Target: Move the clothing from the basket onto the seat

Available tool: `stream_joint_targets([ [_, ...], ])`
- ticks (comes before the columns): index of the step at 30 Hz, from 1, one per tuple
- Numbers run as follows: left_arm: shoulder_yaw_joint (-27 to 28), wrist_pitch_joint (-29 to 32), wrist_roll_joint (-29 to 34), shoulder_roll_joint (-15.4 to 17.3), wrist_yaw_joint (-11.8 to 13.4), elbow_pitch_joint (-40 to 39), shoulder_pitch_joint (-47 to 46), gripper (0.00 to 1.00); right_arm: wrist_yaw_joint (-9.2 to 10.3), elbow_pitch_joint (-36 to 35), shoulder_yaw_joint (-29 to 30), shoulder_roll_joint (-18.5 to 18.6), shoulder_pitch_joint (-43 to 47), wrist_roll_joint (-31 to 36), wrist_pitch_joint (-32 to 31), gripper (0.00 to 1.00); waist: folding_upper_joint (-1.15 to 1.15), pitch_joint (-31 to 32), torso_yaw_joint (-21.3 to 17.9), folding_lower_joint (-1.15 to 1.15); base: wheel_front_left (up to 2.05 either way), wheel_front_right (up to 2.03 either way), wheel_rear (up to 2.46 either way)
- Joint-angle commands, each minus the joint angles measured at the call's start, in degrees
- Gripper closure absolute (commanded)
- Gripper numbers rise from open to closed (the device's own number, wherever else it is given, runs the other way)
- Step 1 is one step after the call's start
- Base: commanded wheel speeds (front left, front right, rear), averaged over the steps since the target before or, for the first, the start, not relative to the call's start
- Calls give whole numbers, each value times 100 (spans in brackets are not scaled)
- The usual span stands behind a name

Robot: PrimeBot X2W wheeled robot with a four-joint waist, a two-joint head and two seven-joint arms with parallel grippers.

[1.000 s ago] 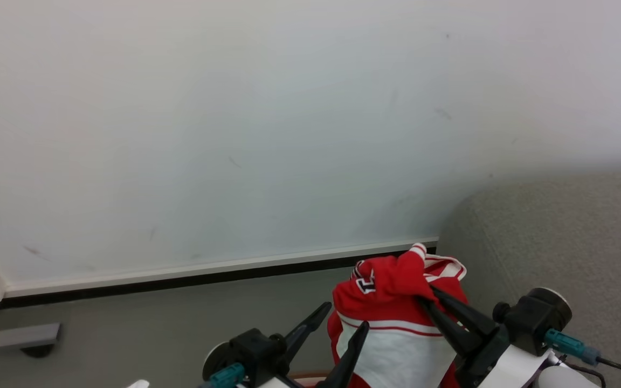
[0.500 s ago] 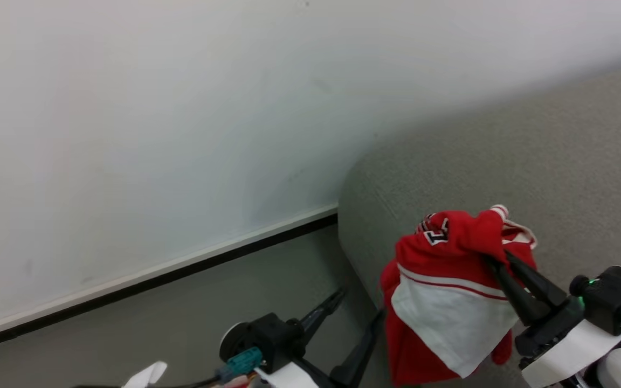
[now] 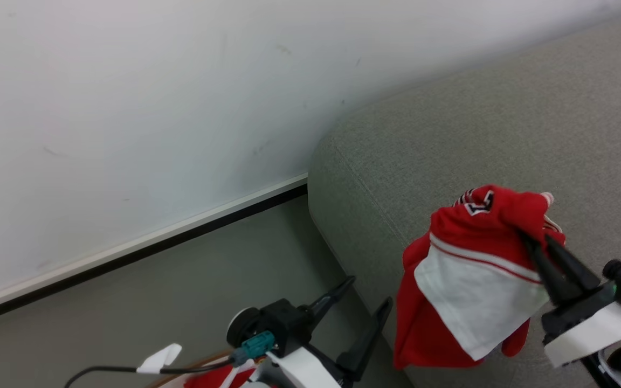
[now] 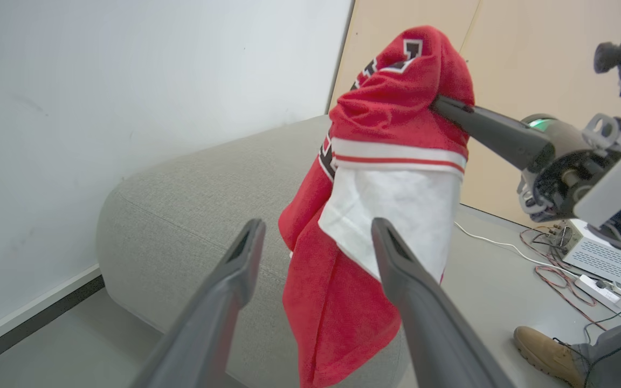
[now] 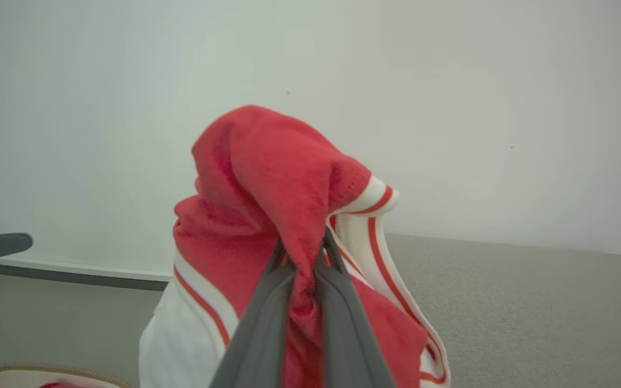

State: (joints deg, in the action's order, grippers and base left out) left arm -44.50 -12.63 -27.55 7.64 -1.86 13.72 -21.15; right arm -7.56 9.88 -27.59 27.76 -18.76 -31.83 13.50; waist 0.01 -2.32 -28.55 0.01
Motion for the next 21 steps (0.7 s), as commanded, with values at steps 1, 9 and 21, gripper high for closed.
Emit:
stream_joint_targets([
  [1, 6, 5, 113, 36, 13, 11, -71, 0, 14, 65, 105, -8, -139, 23, 8, 100, -1, -57, 15, -1, 0, 0, 0],
  [9, -73, 352, 457, 82, -16, -180, -927, 0, 14, 1009, 1332, -238, -1338, 413, 68, 100, -1, -1394, 865, -1, 0, 0, 0],
  [21, -85, 573, 916, 63, -70, -451, -2186, 0, 14, 3229, 3339, 332, -4304, 1102, 115, 100, -1, -3087, 1967, -1, 0, 0, 0],
])
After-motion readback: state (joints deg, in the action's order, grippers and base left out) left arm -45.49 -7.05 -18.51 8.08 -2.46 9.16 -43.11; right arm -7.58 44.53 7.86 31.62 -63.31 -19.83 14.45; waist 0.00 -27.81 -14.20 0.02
